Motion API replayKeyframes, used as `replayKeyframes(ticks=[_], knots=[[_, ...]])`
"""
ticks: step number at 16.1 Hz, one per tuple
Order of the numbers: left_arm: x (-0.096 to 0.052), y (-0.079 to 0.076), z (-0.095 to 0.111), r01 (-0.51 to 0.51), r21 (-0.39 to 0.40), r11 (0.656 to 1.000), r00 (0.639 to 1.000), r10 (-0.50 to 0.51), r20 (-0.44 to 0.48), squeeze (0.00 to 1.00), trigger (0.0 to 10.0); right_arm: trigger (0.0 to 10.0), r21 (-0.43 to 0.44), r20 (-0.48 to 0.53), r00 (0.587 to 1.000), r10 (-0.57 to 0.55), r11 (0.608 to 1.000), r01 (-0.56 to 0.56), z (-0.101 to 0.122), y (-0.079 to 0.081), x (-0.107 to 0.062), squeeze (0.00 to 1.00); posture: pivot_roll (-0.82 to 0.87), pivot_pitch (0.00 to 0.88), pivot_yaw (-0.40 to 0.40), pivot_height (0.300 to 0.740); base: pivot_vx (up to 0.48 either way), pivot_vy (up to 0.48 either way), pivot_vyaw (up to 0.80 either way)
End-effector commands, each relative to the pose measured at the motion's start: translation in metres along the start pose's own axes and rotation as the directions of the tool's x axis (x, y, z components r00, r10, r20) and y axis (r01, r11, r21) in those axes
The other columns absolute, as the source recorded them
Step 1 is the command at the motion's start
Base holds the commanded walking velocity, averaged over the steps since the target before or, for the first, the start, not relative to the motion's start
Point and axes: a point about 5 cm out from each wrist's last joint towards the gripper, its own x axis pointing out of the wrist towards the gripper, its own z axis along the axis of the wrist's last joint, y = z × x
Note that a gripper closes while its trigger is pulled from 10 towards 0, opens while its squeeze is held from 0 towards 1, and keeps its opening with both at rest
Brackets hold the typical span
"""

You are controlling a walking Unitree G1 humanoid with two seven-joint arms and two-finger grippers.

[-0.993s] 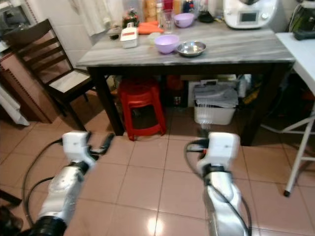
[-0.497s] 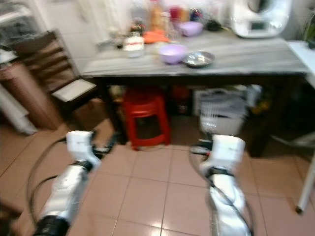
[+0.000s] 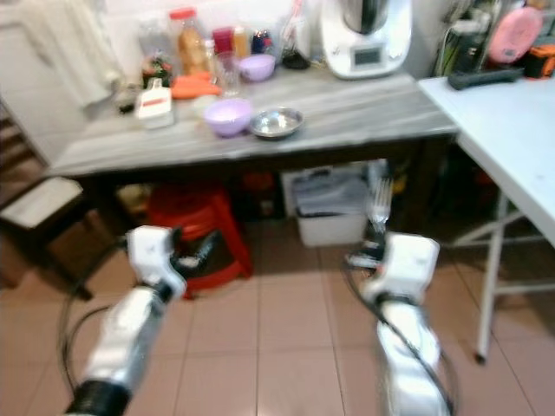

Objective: Setting the table

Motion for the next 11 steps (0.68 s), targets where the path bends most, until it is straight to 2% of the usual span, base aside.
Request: replayKeyframes(ticks=[1,7,9,11], knots=[[0.003,-0.002,0.004,0.009,0.007,1.0,1.0,-0.009,0.012,0.0,10.0,10.0,-0.006,0.004,1.0,-0.008,1.0,0.008,0.002,-0.003,0.0,0.0,-0.18,0.0,0.136,0.74,0.33,0.0,0.0],[0.002,0.002,0.01,-0.017,0.019,1.0,0.999,0.017,0.031,0.0,10.0,10.0,-0.031,0.012,1.0,0.0,1.0,0.001,0.003,-0.004,0.0,0.0,-0.18,0.0,0.14,0.74,0.333,0.0,0.0],[-0.005,0.008,0.011,-0.035,0.028,0.999,0.999,0.034,0.033,0.0,10.0,10.0,-0.03,0.015,1.0,-0.005,1.0,0.006,0.004,-0.005,-0.003,0.0,-0.18,0.0,0.14,0.74,0.334,0.0,0.0],[-0.019,0.019,0.005,-0.067,0.049,0.997,0.998,0.067,0.009,0.0,10.0,10.0,-0.04,0.015,1.0,-0.014,0.999,0.015,0.004,-0.009,-0.009,0.0,-0.18,0.0,0.138,0.74,0.33,0.0,0.0]])
